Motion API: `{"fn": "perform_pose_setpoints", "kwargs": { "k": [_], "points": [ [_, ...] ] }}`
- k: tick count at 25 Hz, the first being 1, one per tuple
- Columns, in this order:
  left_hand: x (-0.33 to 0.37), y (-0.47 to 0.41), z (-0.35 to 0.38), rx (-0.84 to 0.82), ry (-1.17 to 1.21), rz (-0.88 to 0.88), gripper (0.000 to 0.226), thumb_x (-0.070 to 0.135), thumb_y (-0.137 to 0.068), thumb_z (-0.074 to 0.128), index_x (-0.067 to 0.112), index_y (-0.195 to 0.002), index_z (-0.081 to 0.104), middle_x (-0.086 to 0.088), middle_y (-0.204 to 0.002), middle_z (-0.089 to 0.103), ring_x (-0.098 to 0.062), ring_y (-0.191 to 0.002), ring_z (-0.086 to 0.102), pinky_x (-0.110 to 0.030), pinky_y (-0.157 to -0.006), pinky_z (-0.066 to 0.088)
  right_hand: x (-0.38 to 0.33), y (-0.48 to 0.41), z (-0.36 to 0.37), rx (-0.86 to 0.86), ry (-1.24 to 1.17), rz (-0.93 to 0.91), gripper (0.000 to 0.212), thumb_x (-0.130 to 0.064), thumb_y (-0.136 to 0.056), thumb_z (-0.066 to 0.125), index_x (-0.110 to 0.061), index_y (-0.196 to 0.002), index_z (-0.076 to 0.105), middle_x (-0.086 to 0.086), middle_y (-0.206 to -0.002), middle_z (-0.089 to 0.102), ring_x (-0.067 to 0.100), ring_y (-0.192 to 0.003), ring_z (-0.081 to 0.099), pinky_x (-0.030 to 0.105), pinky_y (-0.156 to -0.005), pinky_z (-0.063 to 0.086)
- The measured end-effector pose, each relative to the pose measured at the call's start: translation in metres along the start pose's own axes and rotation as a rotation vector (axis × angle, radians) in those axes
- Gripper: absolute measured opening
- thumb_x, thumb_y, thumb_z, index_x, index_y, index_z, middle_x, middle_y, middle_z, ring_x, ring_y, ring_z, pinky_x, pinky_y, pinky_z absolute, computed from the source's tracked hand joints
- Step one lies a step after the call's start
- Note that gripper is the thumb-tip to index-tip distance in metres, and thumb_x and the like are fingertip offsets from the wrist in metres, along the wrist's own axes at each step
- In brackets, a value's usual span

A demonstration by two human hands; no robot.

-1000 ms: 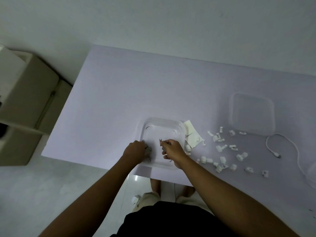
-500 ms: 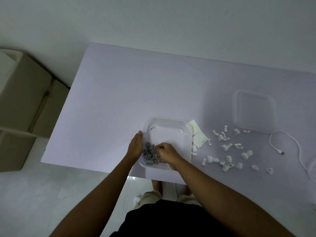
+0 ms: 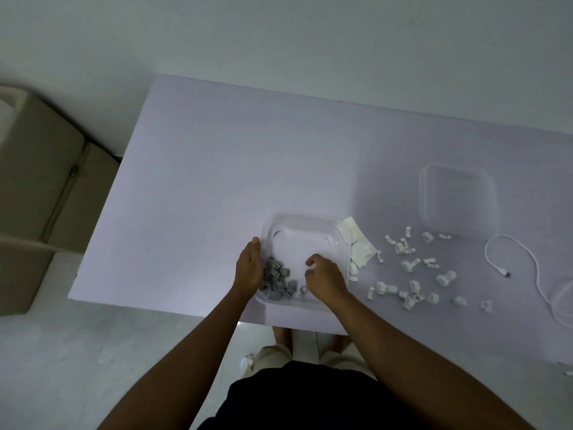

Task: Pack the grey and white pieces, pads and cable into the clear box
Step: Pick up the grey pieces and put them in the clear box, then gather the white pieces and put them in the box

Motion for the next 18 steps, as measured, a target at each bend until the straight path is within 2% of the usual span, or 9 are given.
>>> {"fn": "perform_pose_setpoints", "kwargs": {
  "k": [2,4,6,9,11,15,17,18],
  "points": [
    [0.001,0.001,0.000,0.012,0.008,-0.001,0.035,0.039,-0.106,0.026,0.026,-0.098,0.057,0.015,-0.095,0.057,0.001,-0.090,0.052,-0.026,-0.090,0.036,0.011,0.000,0.007,-0.094,0.089,0.060,0.030,-0.008,-0.092,0.054,-0.012,-0.121,0.054,0.009,-0.100,0.059,0.023,-0.082,0.056,0.027,-0.068,0.044],
    [0.000,0.000,0.001,0.023,-0.004,-0.007,0.034,0.040,-0.106,0.028,0.029,-0.090,0.056,0.019,-0.087,0.053,0.003,-0.084,0.050,-0.026,-0.086,0.035,0.011,0.002,0.019,-0.167,-0.007,0.106,0.033,-0.003,-0.091,0.053,-0.012,-0.123,0.054,0.010,-0.100,0.057,0.022,-0.077,0.057,0.027,-0.063,0.048],
    [-0.005,-0.004,0.002,0.029,-0.009,-0.011,0.039,0.041,-0.106,0.028,0.018,-0.096,0.058,0.016,-0.086,0.054,-0.005,-0.085,0.052,-0.027,-0.085,0.036,-0.001,0.003,0.030,-0.188,-0.069,0.071,0.037,0.000,-0.091,0.052,-0.013,-0.125,0.055,0.013,-0.112,0.058,0.023,-0.085,0.061,0.026,-0.064,0.050],
    [-0.010,-0.007,0.003,0.029,-0.003,-0.015,0.046,0.042,-0.105,0.028,0.009,-0.096,0.058,0.005,-0.089,0.059,-0.014,-0.089,0.055,-0.029,-0.084,0.038,-0.019,0.003,0.048,-0.205,-0.037,-0.026,0.039,-0.007,-0.092,0.057,-0.011,-0.131,0.053,0.014,-0.130,0.059,0.028,-0.112,0.060,0.030,-0.090,0.050],
    [-0.010,-0.008,0.004,0.026,0.007,-0.010,0.051,0.043,-0.105,0.028,0.003,-0.096,0.058,-0.007,-0.093,0.063,-0.017,-0.089,0.056,-0.030,-0.083,0.040,-0.025,0.004,0.056,-0.221,-0.004,-0.054,0.039,-0.009,-0.094,0.058,-0.009,-0.132,0.052,0.015,-0.132,0.060,0.029,-0.116,0.059,0.032,-0.097,0.049],
    [-0.013,-0.009,0.007,0.024,-0.004,-0.048,0.055,0.044,-0.104,0.028,-0.001,-0.095,0.057,-0.015,-0.094,0.063,-0.019,-0.087,0.057,-0.033,-0.082,0.043,-0.025,0.004,0.046,-0.196,0.007,-0.075,0.043,-0.007,-0.095,0.057,-0.010,-0.136,0.048,0.015,-0.133,0.058,0.029,-0.116,0.059,0.031,-0.096,0.050],
    [-0.008,-0.007,0.005,0.079,-0.118,0.007,0.054,0.044,-0.104,0.027,0.000,-0.098,0.058,-0.019,-0.100,0.063,-0.030,-0.098,0.058,-0.038,-0.085,0.043,-0.021,0.006,0.035,-0.177,-0.002,-0.079,0.047,-0.004,-0.094,0.055,-0.012,-0.139,0.047,0.016,-0.130,0.059,0.029,-0.111,0.060,0.028,-0.087,0.049],
    [0.000,-0.005,0.004,0.130,-0.236,0.070,0.051,0.043,-0.104,0.027,0.003,-0.108,0.058,-0.019,-0.108,0.062,-0.034,-0.106,0.055,-0.042,-0.089,0.043,-0.018,0.009,0.029,-0.162,-0.012,-0.081,0.046,-0.003,-0.093,0.053,-0.013,-0.138,0.049,0.016,-0.126,0.061,0.028,-0.106,0.061,0.028,-0.082,0.048]
  ]
}}
Point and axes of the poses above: each hand's wrist, its own y-axis away from the middle knuckle, its own z-axis out of the palm, x = y × z, the point moved 7 cm from there along -y, towards the middle knuckle
